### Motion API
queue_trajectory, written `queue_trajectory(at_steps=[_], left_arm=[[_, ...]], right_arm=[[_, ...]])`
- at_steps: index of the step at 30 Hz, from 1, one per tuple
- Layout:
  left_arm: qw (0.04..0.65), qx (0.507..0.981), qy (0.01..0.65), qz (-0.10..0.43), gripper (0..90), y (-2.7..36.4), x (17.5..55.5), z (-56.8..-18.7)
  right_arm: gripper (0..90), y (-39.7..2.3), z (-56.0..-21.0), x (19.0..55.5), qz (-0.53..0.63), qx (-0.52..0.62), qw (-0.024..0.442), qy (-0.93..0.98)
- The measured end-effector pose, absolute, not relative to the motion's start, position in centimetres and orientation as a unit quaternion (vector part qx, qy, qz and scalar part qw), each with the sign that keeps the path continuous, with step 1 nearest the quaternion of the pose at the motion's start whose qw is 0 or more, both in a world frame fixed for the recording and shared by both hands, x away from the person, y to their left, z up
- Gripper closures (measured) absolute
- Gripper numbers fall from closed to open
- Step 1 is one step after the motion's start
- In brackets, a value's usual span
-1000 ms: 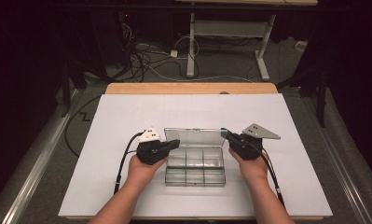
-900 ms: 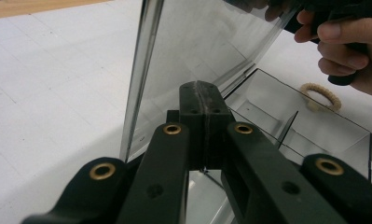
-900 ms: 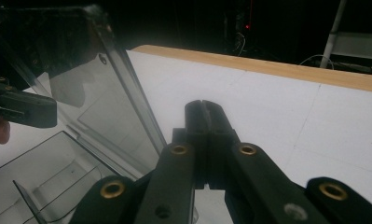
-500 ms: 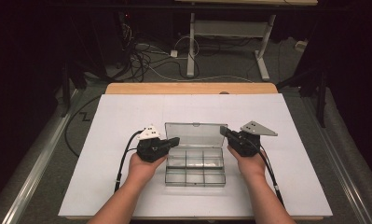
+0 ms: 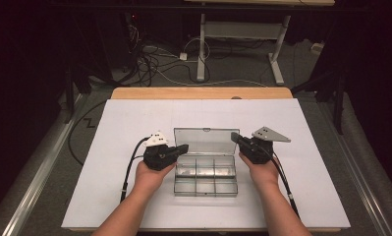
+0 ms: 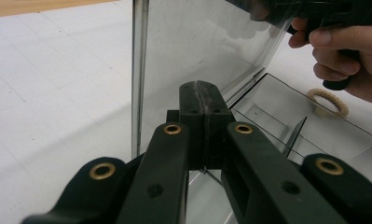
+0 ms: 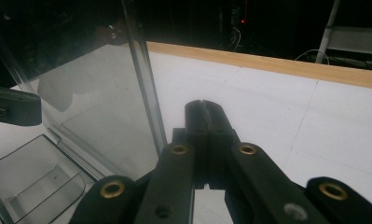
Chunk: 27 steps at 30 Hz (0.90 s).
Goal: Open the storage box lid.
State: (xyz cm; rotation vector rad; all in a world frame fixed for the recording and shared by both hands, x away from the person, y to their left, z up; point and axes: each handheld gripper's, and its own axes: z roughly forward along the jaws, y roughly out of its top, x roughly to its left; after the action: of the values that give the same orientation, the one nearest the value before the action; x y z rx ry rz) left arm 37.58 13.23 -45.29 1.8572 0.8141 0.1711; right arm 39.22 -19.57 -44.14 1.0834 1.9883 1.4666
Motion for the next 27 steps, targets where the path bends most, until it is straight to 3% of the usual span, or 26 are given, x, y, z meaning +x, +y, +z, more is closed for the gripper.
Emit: queue_trajectory(at_steps=[14, 27], left_arm=[[0.524, 0.767, 0.357, 0.099, 87.9, 16.4, 36.9, -44.4], [0.525, 0.749, 0.392, 0.1, 87.9, 16.3, 40.1, -45.2]], right_arm=[[90.0, -19.5, -44.4, 39.8, 0.533, 0.398, 0.216, 0.714], [90.0, -19.5, -44.6, 40.1, 0.53, 0.403, 0.214, 0.715]])
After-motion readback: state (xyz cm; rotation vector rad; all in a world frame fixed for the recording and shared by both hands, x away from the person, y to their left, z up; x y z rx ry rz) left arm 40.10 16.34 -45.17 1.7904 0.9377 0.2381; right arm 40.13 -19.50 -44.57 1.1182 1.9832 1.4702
